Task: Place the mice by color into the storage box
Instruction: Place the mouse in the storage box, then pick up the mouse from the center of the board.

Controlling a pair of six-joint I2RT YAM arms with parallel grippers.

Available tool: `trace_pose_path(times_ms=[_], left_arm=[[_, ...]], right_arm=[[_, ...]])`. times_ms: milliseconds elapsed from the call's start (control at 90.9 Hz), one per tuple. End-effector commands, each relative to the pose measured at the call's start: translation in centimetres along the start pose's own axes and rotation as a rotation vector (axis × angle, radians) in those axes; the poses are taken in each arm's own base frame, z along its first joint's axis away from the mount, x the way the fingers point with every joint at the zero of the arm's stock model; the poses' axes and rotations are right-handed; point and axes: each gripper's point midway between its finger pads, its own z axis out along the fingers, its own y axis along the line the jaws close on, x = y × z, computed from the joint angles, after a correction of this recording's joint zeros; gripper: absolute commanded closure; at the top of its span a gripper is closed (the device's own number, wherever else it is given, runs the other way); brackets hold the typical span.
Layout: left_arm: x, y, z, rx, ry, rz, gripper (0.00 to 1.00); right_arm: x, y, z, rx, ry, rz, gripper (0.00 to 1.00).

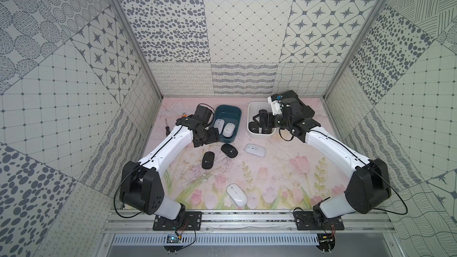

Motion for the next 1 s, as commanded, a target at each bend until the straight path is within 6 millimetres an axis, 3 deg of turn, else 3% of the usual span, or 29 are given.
trace_pose_path(times_ms=[0,77,209,330,484,737,859,991], left_arm=[[0.9,-1.2,0.4,0.008,0.070,0.155,0.17],[3.3,-2.7,0.5,0.006,0.124,0.174,0.17],[9.7,-4.7,1.2,0.023,0.248,0.126,0.17],[14.1,-4.7,1.8,0.012,0.301,0.022,0.17],[17.7,-5.6,1.6,0.049,0.319,-0.083,0.17],[23.3,-8.2,2.0,0.033,0.393,-0.258,0.16],[25.1,-8.9,1.9,-0.010,0.393,-0.322,0.15],[25.6,-8.7,1.7,-0.070,0.357,-0.397,0.13]], right_arm=[[0.6,1.3,-1.8,-0.069,-0.042,-0.014,0.01],[1.8,0.7,-2.9,-0.038,-0.042,-0.016,0.01],[4.2,-0.8,-4.2,0.023,-0.015,-0.031,0.01],[5.5,-0.8,-4.7,0.008,0.006,-0.034,0.01],[7.2,-1.4,-4.7,0.019,0.045,-0.021,0.01],[7.1,-0.8,-5.2,-0.007,0.034,-0.036,0.01],[6.9,-0.4,-5.6,-0.021,0.023,-0.056,0.01],[6.9,-0.1,-5.9,-0.038,0.015,-0.066,0.01]])
